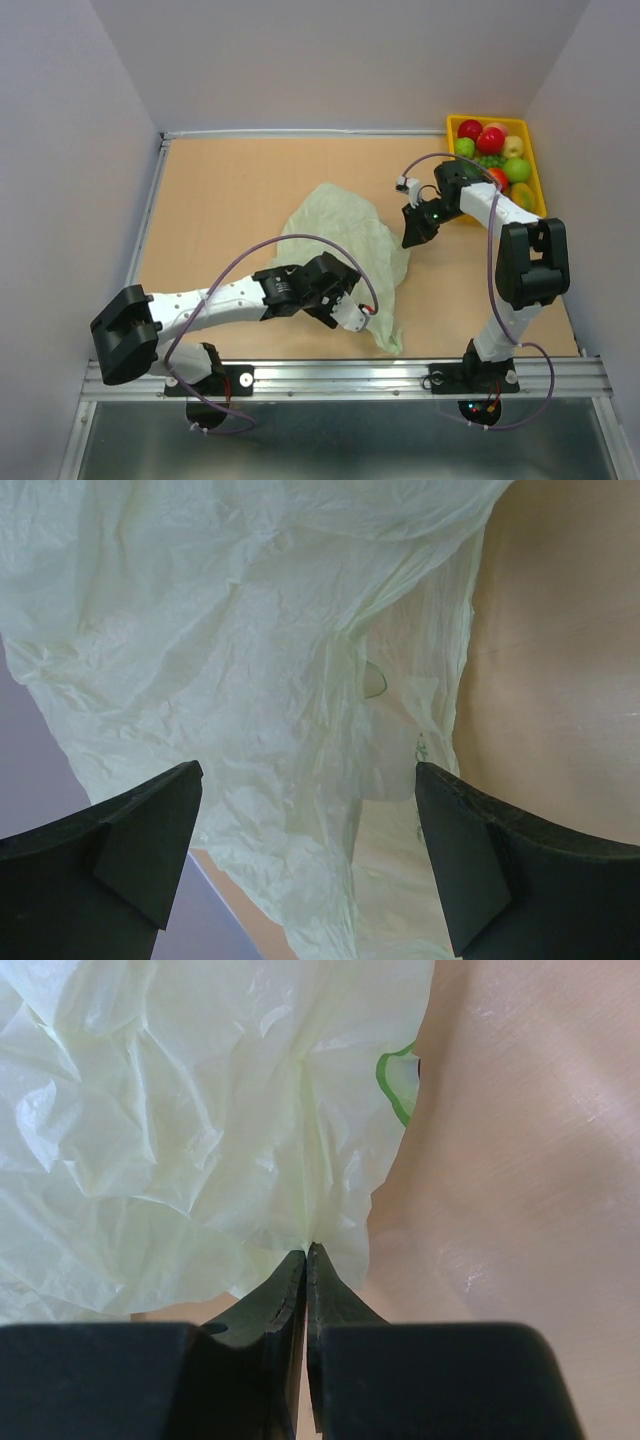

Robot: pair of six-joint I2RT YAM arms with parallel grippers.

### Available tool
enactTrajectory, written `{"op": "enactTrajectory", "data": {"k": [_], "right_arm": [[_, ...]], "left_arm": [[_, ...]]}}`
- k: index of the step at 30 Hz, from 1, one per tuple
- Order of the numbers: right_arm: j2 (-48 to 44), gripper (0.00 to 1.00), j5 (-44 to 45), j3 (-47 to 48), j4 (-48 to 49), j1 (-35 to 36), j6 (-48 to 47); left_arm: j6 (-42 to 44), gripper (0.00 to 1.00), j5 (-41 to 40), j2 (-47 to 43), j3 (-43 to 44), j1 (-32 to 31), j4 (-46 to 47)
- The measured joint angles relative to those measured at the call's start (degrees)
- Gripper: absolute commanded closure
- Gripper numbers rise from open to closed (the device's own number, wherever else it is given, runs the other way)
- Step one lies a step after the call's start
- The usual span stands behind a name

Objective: Place the fake fruits into the plastic bag and tie a complex knot

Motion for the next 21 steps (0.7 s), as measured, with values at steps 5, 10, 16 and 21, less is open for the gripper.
{"op": "enactTrajectory", "data": {"k": [5, 10, 16, 21], "right_arm": [[0.0, 0.9, 0.0, 0.0, 0.0, 0.13, -0.33], [0.0, 0.81, 0.0, 0.0, 0.02, 0.81, -1.14], [0.0, 0.29, -0.09, 0.22, -0.13, 1.16, -0.76], [0.02, 0.06, 1.18, 5.14, 0.44, 1.16, 2.21]], "left_arm": [[0.44, 0.06, -1.27, 2.08, 0.0, 0.17, 3.72], [0.07, 0.51, -2.58, 7.02, 0.81, 1.88, 6.88], [-5.6, 1.0, -2.67, 13.07, 9.2, 4.39, 3.28], [-18.64, 1.0, -1.31, 14.86, 19.82, 5.03, -3.67]]}}
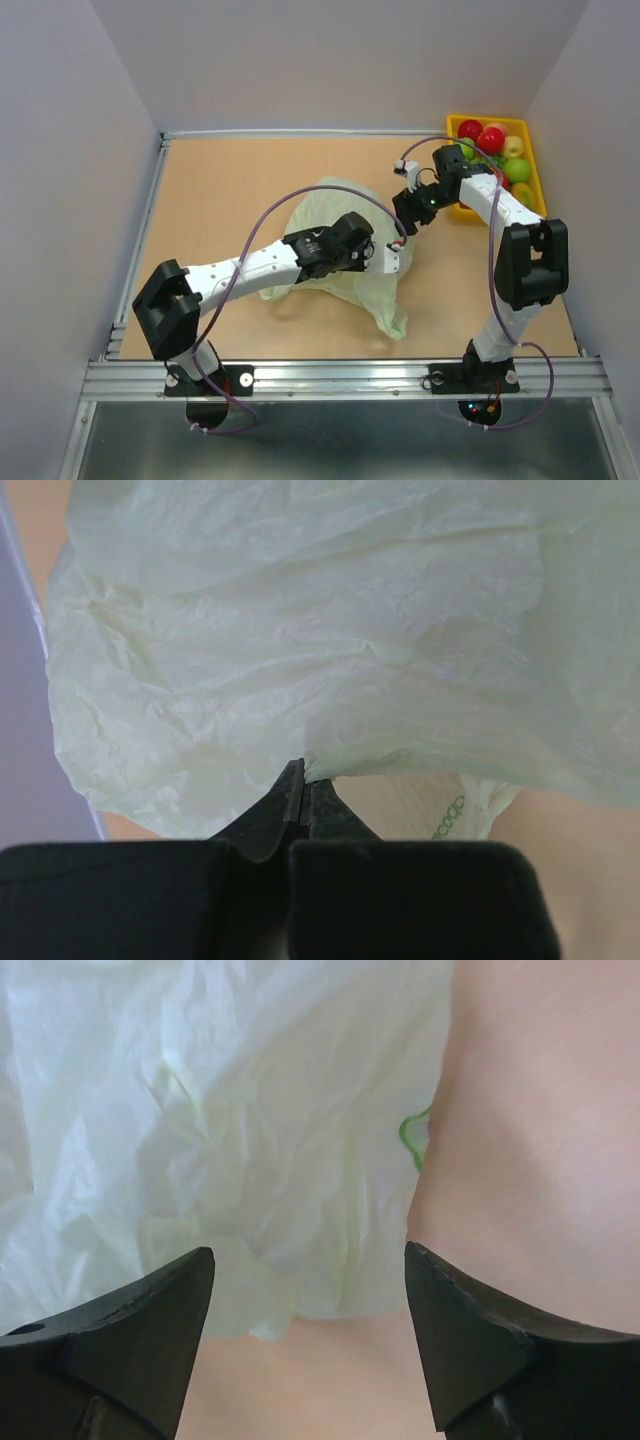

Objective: Place the fake fruits into the plastic bag and tie a complex knot

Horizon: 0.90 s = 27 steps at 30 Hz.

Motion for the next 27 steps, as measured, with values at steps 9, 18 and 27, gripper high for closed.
{"op": "enactTrajectory", "data": {"k": [9, 18, 27], "right_arm": [[-2.75, 0.0, 2.08, 12.39, 4.07, -6.97, 9.01], [-8.24, 0.0, -0.35, 16.44, 6.62, -20.26, 15.41], [-10.51, 0.0, -0.48, 14.95, 6.4, -23.76, 16.79]], "left_arm": [[-34.38, 1.0, 0.61, 3.39, 9.03, 5.33, -9.44], [-54.36, 1.0, 0.74, 3.5, 17.9, 16.68, -12.9], [-66.62, 1.0, 11.26, 6.67, 31.54, 24.48, -12.83]]}}
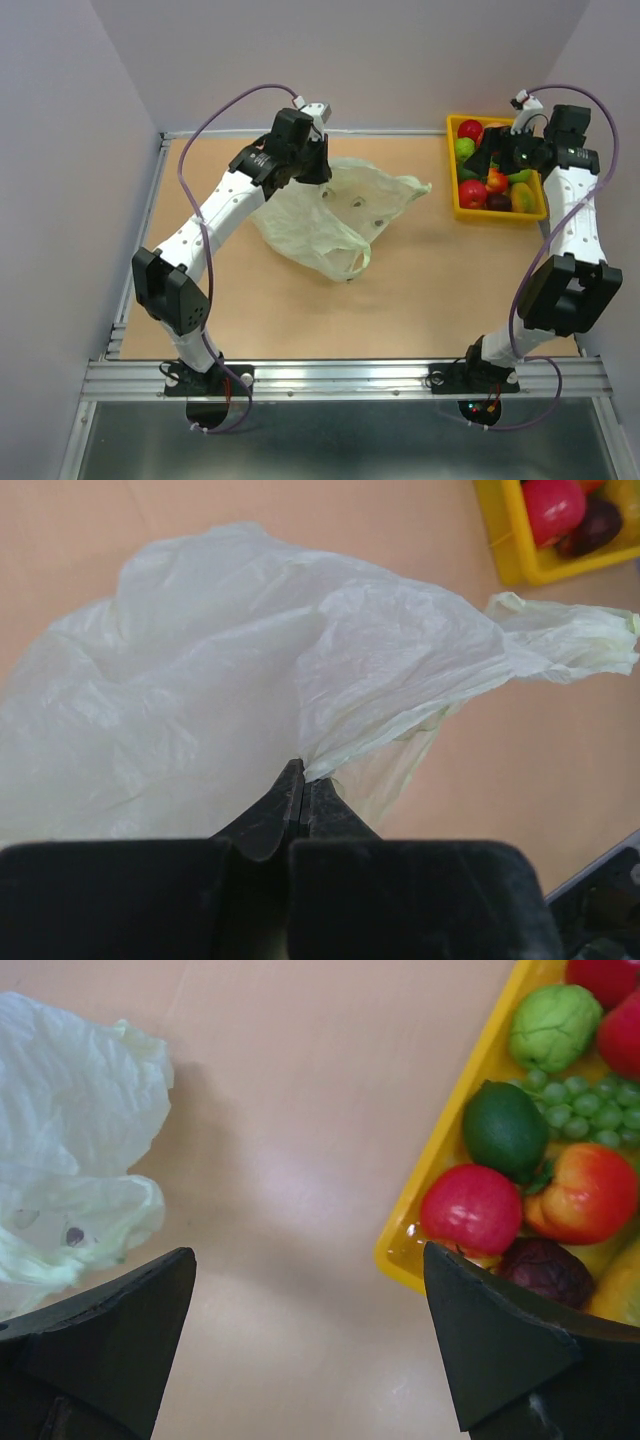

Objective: Place the fake fruits into the plastic bag and tie a complex knot

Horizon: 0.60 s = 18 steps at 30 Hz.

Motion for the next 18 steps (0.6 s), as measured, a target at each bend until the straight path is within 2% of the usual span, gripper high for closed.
{"op": "enactTrajectory", "data": {"k": [9, 18], "right_arm": [[3.5, 0.0, 2.12, 2.08, -0.26, -10.1, 0.63], [14.1, 0.12, 3.15, 2.32, -1.2, -10.49, 0.87]], "left_arm": [[-6.25, 1.0, 6.88, 4.39, 2.05, 1.64, 4.35], [-13.6, 1.0, 8.61, 4.44, -3.06, 2.25, 11.41]]}}
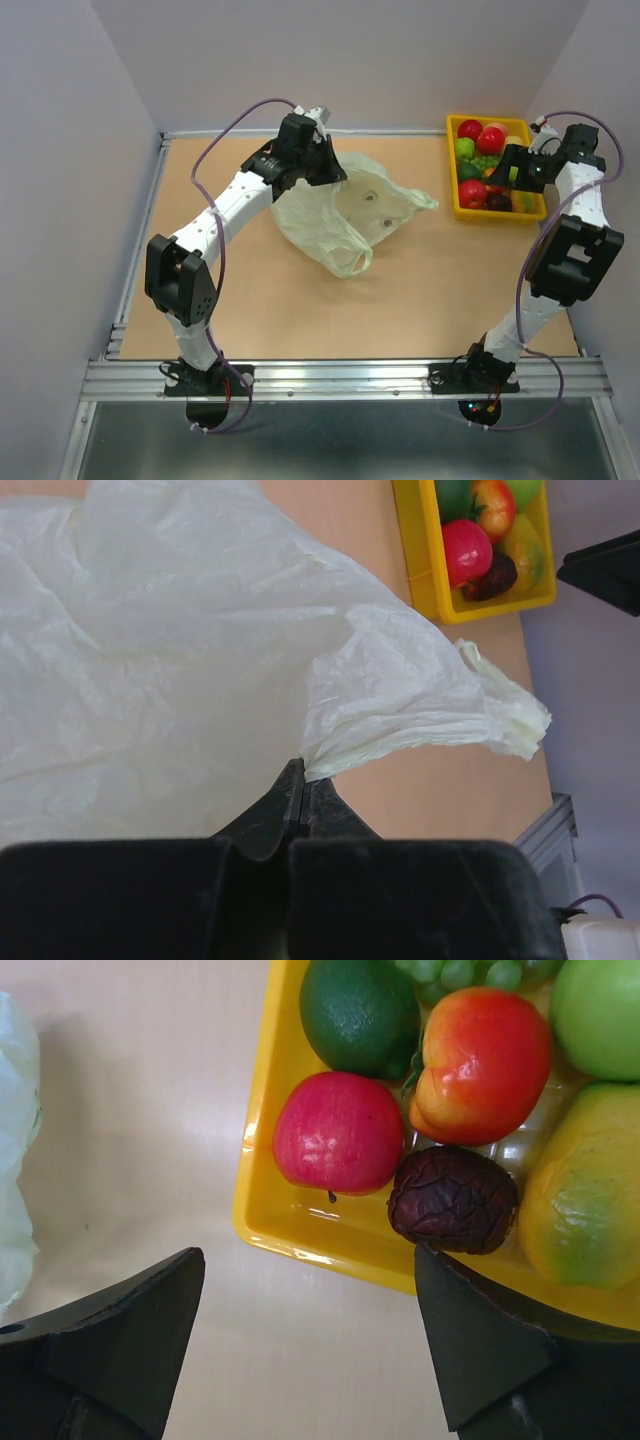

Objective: Place the fake fruits into the plastic bag and tie a complex knot

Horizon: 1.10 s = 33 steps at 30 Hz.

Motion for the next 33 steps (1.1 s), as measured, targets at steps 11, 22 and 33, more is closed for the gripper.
{"op": "enactTrajectory", "data": {"k": [11, 22, 33], "right_arm": [[5.01, 0.19, 1.25, -0.02, 1.22, 3.02, 1.49], [9.03, 0.09, 10.14, -0.04, 5.35, 8.72, 5.2], [9.68, 0.09, 14.45, -0.57, 7.74, 8.68, 6.25]], "left_arm": [[-7.52, 1.0, 0.46, 1.92, 1.7, 1.62, 2.05], [-13.31, 1.0, 0.31, 2.4, 1.75, 3.37, 2.62], [-25.03, 1.0, 2.82, 1.55, -7.23, 6.32, 10.95]]}}
